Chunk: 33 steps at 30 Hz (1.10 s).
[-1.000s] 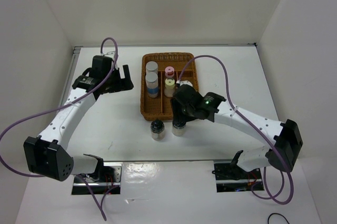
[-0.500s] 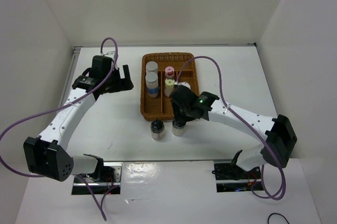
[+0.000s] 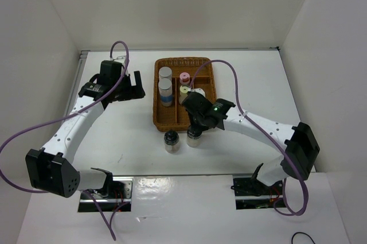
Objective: Organize the condiment bottles
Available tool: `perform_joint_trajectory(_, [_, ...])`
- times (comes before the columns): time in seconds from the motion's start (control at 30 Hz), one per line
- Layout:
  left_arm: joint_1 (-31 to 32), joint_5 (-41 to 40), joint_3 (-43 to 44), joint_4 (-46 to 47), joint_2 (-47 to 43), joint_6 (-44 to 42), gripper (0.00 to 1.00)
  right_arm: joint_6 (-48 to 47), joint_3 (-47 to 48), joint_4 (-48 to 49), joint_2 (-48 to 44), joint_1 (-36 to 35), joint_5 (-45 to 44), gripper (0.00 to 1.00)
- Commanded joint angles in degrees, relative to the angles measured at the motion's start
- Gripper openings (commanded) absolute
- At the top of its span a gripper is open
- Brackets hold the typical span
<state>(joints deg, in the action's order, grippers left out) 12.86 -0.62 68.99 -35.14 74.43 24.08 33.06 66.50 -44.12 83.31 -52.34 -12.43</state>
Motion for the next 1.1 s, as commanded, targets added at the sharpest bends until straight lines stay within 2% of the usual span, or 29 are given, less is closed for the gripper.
perform_joint_trajectory(0.0, [-0.3, -0.3, -0.4, 0.7, 0.0, -1.0, 1.0, 0.3, 2.1, -0.1, 1.9, -0.8, -0.9, 0.13])
perform_joint_trajectory(0.1, [-0.3, -0.3, -0.4, 0.7, 0.0, -1.0, 1.0, 0.3, 2.6, -0.7, 1.9, -0.8, -1.5, 0.06])
perform_joint_trajectory(0.3, [-0.3, -0.3, -1.0, 1.2, 0.0, -1.0, 1.0, -0.3, 4.7, -4.7, 0.7, -1.4, -1.5, 0.0])
perform_joint_trajectory(0.87, [-0.3, -0.3, -0.4, 0.7, 0.0, -1.5, 1.0, 0.3, 15.3, -14.7, -5.6, -1.9, -3.7, 0.0])
perform_joint_trajectory(1.07, [-0.3, -0.3, -0.4, 0.7, 0.0, -1.5, 1.0, -0.9, 20.9, -18.0, -4.1, -1.9, -9.3, 0.0])
